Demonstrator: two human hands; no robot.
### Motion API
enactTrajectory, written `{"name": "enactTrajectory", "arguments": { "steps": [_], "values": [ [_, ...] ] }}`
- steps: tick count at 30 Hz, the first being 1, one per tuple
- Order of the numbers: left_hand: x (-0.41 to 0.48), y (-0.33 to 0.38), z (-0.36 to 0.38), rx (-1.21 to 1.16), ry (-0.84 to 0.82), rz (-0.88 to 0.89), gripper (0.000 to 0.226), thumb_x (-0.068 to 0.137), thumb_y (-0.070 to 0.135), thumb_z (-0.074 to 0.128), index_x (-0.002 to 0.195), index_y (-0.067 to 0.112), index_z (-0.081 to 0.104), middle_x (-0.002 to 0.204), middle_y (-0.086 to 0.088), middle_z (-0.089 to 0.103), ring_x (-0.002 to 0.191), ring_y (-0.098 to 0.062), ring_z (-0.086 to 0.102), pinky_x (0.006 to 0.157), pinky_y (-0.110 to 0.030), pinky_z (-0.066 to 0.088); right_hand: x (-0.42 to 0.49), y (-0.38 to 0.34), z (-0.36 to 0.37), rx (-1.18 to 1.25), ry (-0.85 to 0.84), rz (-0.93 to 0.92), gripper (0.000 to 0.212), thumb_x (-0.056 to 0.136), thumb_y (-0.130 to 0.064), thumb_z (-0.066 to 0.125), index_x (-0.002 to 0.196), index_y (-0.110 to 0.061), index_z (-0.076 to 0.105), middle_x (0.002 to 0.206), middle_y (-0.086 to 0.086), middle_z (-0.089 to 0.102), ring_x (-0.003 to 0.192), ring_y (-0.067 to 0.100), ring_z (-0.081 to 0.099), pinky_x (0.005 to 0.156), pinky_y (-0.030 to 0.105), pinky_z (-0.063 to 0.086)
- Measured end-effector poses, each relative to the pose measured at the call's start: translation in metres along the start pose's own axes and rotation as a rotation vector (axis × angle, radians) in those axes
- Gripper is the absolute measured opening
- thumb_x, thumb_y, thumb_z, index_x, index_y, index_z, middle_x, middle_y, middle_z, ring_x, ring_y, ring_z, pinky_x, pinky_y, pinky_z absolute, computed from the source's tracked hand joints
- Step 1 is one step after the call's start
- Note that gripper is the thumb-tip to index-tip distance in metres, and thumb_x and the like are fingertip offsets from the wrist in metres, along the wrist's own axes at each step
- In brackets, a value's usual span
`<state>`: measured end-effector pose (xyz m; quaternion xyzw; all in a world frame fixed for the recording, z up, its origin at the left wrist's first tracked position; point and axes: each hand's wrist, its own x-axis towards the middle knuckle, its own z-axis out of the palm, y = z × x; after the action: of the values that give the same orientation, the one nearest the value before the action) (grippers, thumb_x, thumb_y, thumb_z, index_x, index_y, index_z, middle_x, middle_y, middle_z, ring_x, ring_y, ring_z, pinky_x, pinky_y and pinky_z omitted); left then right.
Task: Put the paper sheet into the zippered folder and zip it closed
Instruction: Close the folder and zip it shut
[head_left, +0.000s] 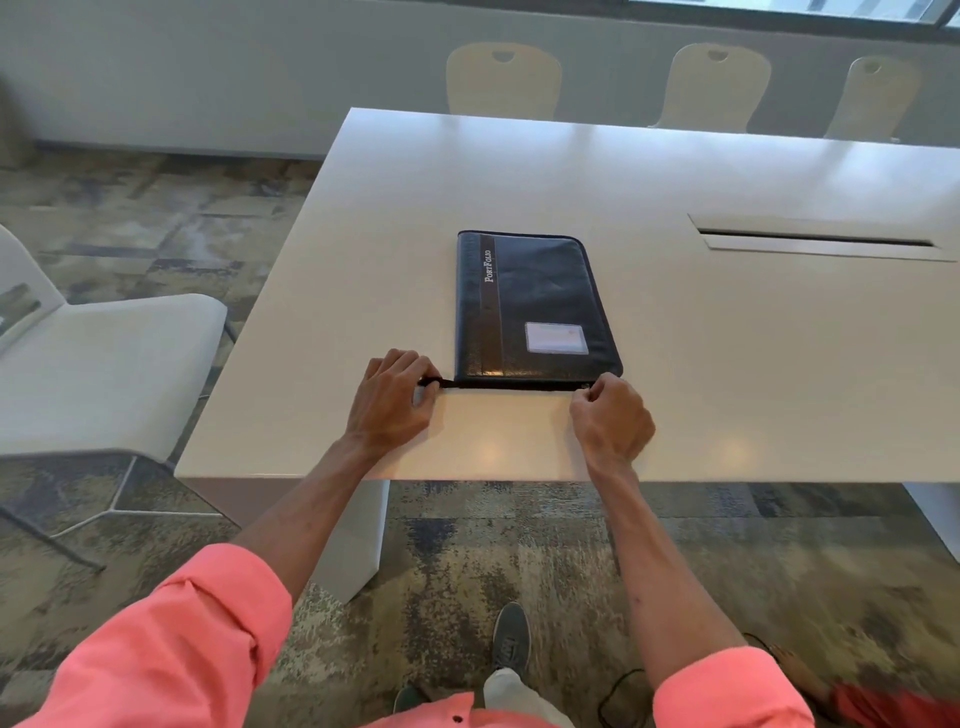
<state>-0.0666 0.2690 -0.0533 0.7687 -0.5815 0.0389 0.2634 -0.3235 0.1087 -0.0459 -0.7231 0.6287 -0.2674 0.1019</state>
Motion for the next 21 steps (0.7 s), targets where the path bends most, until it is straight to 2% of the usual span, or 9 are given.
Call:
{"name": "enactTrajectory", "arguments": {
  "steps": [2,4,7,10,14,18,21],
  "values": [
    [0.001,0.001,0.002,0.014,-0.015,0.008,0.036,0.100,0.028,0.072,0.134,0.020,0.068,0.137,0.002,0.067,0.139,-0.023,0.056,0.116,-0.046,0.043,0.002,0.006,0.000,-0.006,0.014,-0.006,0.014,0.096,-0.023,0.074,0.084,-0.017,0.072,0.085,0.001,0.076,0.065,0.019,0.059,0.062,0.029,0.045],
    [0.007,0.011,0.007,0.033,-0.041,0.041,0.061,0.102,0.038,0.070,0.157,0.019,0.053,0.162,-0.001,0.052,0.158,-0.023,0.040,0.129,-0.050,0.032,0.004,0.011,-0.002,-0.007,0.011,-0.030,0.016,0.098,-0.024,0.073,0.084,-0.017,0.070,0.086,0.000,0.075,0.065,0.018,0.060,0.062,0.030,0.047],
    [0.016,0.027,0.016,0.119,-0.102,0.114,0.079,0.107,0.053,0.058,0.172,0.017,0.030,0.181,-0.002,0.026,0.170,-0.022,0.015,0.137,-0.053,0.014,0.001,0.012,-0.001,0.011,-0.016,-0.077,0.016,0.100,-0.026,0.072,0.086,-0.017,0.069,0.088,-0.001,0.074,0.066,0.017,0.063,0.062,0.030,0.050],
    [0.031,0.057,0.033,0.219,-0.189,0.195,0.084,0.110,0.062,0.042,0.176,0.017,0.017,0.185,-0.003,0.010,0.172,-0.020,-0.001,0.138,-0.053,0.006,0.002,0.014,-0.002,0.028,-0.032,-0.116,0.016,0.100,-0.026,0.073,0.087,-0.019,0.068,0.088,-0.003,0.072,0.067,0.016,0.064,0.061,0.028,0.049],
    [0.054,0.095,0.060,0.281,-0.275,0.266,0.079,0.113,0.060,0.031,0.176,0.017,0.009,0.185,-0.004,0.004,0.171,-0.021,-0.008,0.138,-0.050,0.000,0.006,0.021,-0.003,0.018,-0.042,-0.171,0.016,0.101,-0.029,0.073,0.088,-0.021,0.067,0.088,-0.005,0.070,0.068,0.014,0.062,0.060,0.026,0.046],
    [0.071,0.115,0.078,0.278,-0.331,0.275,0.073,0.117,0.054,0.028,0.177,0.018,0.006,0.185,-0.004,0.005,0.172,-0.021,-0.004,0.139,-0.047,0.000,0.009,0.029,-0.005,0.008,-0.050,-0.216,0.017,0.100,-0.030,0.072,0.088,-0.021,0.066,0.089,-0.006,0.069,0.070,0.016,0.065,0.060,0.031,0.054],
    [0.077,0.117,0.083,0.236,-0.333,0.259,0.069,0.118,0.051,0.029,0.177,0.021,0.008,0.185,-0.004,0.011,0.172,-0.022,0.007,0.139,-0.047,0.008,0.013,0.036,-0.006,-0.013,-0.015,-0.215,0.018,0.099,-0.031,0.074,0.086,-0.022,0.064,0.087,-0.008,0.067,0.066,0.013,0.061,0.058,0.025,0.043]
  ]
}}
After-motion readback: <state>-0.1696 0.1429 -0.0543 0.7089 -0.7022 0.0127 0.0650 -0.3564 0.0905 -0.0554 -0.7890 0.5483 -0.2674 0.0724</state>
